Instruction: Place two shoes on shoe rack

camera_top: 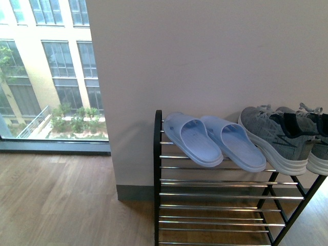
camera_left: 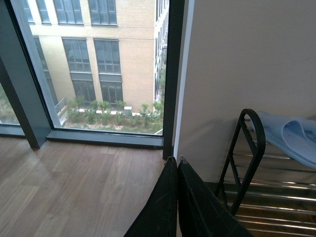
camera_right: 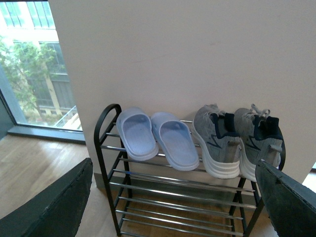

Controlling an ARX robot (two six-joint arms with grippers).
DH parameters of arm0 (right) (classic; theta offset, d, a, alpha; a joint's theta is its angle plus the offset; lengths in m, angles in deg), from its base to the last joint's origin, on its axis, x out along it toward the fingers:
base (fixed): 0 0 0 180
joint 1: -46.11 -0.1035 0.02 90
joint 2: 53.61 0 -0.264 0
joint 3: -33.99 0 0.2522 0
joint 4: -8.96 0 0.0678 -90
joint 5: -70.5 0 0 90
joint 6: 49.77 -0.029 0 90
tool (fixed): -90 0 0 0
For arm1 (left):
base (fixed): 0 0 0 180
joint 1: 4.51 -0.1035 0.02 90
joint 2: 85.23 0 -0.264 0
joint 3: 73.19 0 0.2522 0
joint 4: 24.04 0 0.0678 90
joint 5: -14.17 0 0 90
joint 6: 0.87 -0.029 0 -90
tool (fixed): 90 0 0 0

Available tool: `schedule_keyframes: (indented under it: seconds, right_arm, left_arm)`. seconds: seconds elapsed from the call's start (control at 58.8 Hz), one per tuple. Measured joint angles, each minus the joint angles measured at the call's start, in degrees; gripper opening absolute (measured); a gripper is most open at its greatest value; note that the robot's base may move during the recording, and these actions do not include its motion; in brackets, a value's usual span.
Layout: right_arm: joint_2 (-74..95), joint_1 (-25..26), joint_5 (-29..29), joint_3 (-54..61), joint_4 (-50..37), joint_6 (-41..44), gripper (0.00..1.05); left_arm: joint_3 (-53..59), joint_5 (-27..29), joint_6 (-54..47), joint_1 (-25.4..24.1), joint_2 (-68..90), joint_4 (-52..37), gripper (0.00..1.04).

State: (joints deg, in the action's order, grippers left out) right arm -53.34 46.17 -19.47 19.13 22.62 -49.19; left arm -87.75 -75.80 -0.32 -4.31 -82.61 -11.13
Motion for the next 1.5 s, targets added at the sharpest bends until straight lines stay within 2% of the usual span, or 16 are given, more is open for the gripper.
schedule_keyframes:
  seconds: [0.442, 0.51, 0.544, 0.595, 0.952, 1.496]
  right_arm:
    - [0.0, 0.0, 0.0, 0.0, 0.0, 0.0, 0.95]
    - [0.0, 0.0, 0.0, 0.0, 0.0, 0.0, 0.95]
    - [0.0, 0.0, 0.0, 0.0, 0.0, 0.0, 0.95]
    - [0.0, 0.0, 0.0, 0.0, 0.0, 0.0, 0.95]
    - [0.0, 0.0, 0.0, 0.0, 0.0, 0.0, 0.95]
    - [0.0, 0.0, 0.0, 0.0, 0.0, 0.0, 0.95]
  left_arm:
    - [0.0, 0.0, 0.0, 0.0, -1.7, 0.9, 0.03]
    - [0.0, 0.0, 0.0, 0.0, -1.7, 0.9, 0.21]
    - [0.0, 0.0, 0.0, 0.0, -1.7, 0.9, 0.26]
    - [0.0, 0.0, 0.0, 0.0, -1.7, 0.9, 0.38]
    - [0.0, 0.0, 0.0, 0.0, -1.7, 0.9, 0.96]
    - [0.0, 0.0, -0.2, 0.0, -1.7, 0.9, 0.95]
